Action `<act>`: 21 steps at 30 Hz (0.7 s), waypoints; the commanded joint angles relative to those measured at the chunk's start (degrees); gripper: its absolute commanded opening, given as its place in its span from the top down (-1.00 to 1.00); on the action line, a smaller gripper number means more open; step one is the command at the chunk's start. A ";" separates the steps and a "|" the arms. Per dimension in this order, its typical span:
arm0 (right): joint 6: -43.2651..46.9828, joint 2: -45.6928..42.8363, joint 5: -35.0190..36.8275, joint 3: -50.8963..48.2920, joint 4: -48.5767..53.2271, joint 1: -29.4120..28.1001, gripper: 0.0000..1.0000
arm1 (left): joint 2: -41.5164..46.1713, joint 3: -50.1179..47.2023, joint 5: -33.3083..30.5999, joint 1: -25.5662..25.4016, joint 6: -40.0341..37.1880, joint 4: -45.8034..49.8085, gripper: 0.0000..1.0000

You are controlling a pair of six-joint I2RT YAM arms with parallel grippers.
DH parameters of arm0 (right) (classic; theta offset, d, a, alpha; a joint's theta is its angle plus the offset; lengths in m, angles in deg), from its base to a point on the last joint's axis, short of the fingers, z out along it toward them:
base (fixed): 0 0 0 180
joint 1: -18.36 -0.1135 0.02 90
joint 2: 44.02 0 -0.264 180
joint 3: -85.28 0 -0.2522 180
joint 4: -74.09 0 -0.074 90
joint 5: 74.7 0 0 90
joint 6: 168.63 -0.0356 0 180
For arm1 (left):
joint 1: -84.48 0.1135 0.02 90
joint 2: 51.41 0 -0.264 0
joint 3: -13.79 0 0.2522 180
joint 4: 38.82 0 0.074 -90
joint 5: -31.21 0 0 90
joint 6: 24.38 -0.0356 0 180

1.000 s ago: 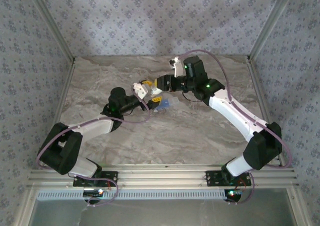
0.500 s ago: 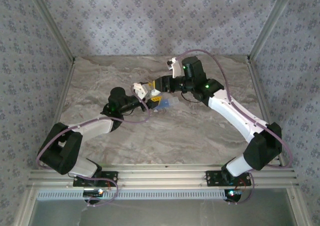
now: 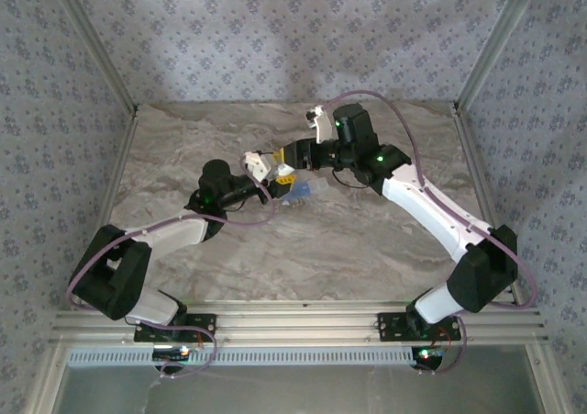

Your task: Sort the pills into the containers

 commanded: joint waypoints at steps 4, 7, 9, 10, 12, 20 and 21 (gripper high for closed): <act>-7.63 -5.76 9.60 2.64 -0.44 0.56 -0.29 | -0.64 0.09 -4.17 -0.46 3.18 -4.19 1.00; -12.85 -7.71 14.54 0.05 -3.51 0.57 -0.30 | -1.78 -0.44 -6.57 -0.62 3.75 -6.09 1.00; -15.82 -8.65 16.83 -2.46 -6.65 0.34 -0.29 | -2.39 -0.73 -8.79 -1.01 4.08 -7.24 1.00; -16.52 -8.74 17.74 -3.06 -7.33 0.08 -0.29 | -2.67 -0.96 -10.85 -1.26 4.20 -8.02 1.00; -16.75 -8.30 20.79 -3.79 -8.27 -0.90 -0.29 | -3.25 -0.95 -14.67 -2.17 3.99 -8.52 1.00; -19.60 -3.12 25.19 -4.05 -10.72 -2.70 -0.29 | -5.13 0.05 -17.72 -3.70 3.16 -9.17 1.00; -19.97 -2.46 25.26 -4.02 -10.69 -2.65 -0.29 | -5.23 0.06 -17.80 -3.78 3.17 -9.47 1.00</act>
